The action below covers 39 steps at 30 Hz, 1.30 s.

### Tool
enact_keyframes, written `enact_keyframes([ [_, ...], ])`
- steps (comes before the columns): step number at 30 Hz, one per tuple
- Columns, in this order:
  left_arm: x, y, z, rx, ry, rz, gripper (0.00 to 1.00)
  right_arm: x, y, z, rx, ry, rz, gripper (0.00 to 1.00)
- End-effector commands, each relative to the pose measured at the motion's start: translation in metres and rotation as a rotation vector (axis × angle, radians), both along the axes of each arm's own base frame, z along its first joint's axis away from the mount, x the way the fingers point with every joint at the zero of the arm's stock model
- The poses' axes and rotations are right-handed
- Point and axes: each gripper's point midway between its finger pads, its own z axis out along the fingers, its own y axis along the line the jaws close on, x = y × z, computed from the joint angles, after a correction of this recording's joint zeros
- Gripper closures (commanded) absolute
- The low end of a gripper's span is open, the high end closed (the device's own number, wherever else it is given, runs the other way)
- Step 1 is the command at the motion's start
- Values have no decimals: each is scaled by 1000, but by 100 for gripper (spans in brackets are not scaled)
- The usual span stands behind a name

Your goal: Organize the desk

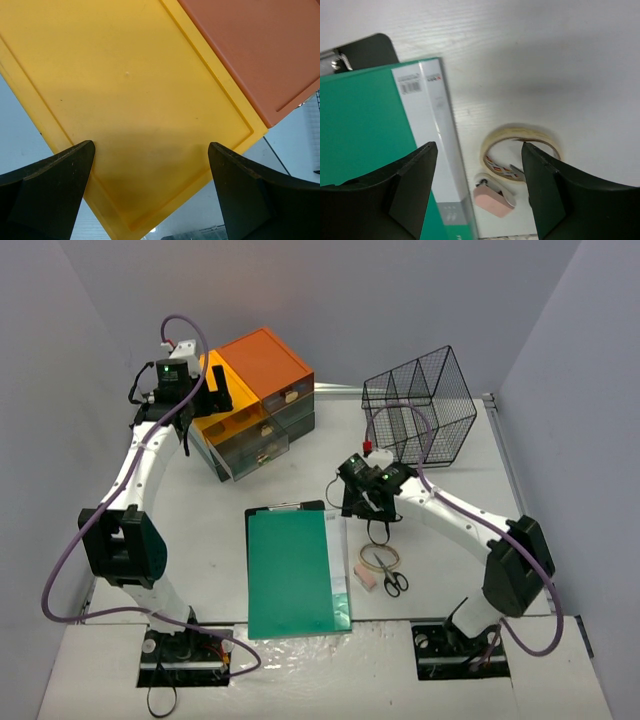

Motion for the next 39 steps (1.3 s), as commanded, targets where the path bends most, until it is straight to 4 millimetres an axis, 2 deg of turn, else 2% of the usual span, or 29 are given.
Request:
enact_keyframes([
  [1,-28,18,-31,-8,165,72,3,-27,-35,14,-67,-10,-40,39],
  [10,-26,16,-30,-17,161,67,3,-55,-41,-21,-117,61,-27,43],
  [14,-27,16,-31,-13,164,68,3,-58,-35,-34,-83,79,-30,44],
  [21,-28,17,-30,-11,163,67,3,-64,-39,-52,-135,104,-12,48],
  [27,-28,17,-32,-7,168,68,3,-76,-39,-58,-131,129,5,55],
  [32,-28,18,-32,-4,168,69,3,-86,-45,-65,-135,146,-5,55],
  [39,-27,18,-33,-3,172,69,3,-86,-36,-64,-129,144,22,55],
])
